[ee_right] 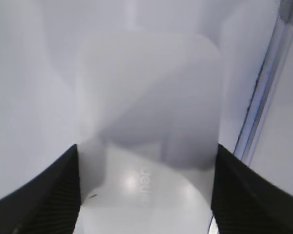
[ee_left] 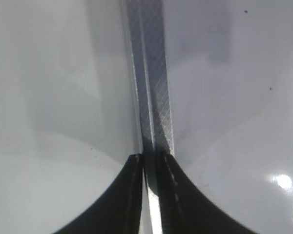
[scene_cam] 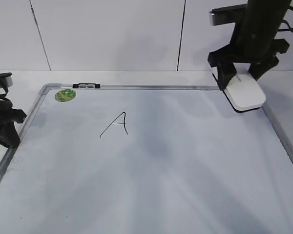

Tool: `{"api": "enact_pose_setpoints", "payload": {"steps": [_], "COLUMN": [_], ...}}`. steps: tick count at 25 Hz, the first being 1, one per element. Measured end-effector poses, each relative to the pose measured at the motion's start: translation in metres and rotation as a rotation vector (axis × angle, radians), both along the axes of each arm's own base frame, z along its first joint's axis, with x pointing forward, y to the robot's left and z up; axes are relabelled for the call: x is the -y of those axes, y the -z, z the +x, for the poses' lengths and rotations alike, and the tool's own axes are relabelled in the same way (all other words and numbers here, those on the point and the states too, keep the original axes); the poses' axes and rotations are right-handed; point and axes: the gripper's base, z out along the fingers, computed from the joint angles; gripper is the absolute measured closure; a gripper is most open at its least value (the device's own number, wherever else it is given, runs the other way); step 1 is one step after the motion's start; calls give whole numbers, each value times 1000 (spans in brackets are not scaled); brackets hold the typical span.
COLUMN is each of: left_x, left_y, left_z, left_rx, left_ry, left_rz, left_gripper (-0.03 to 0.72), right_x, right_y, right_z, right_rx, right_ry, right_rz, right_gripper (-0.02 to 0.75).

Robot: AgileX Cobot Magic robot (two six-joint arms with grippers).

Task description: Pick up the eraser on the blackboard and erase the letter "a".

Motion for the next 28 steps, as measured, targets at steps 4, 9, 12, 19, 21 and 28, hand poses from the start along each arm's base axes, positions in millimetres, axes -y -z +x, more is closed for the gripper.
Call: {"api": "enact_pose_setpoints", "payload": {"steps": [4, 9, 12, 19, 21, 28], "left_x": [0, 0, 0, 0, 0, 0], "left_y": [0, 0, 0, 0, 0, 0], "left_z": [0, 0, 0, 0, 0, 0], "left_rx": [0, 0, 0, 0, 0, 0], "left_ry": [0, 0, 0, 0, 0, -1], "left_rz": [0, 0, 0, 0, 0, -1], "left_gripper": [610, 610, 610, 610, 610, 610], "right_x": [17, 52, 67, 71, 71, 72], "right_y": [15, 39, 49, 60, 65, 68], "right_z": [-23, -43, -48, -47, -45, -43], "right_rx": [-86, -140, -156, -154, -164, -164], "right_ry": [40, 140, 189, 203, 204, 207], "right_rz": [-1, 35, 52, 58, 58, 47], "right_gripper": [171, 171, 171, 172, 172, 172]}}
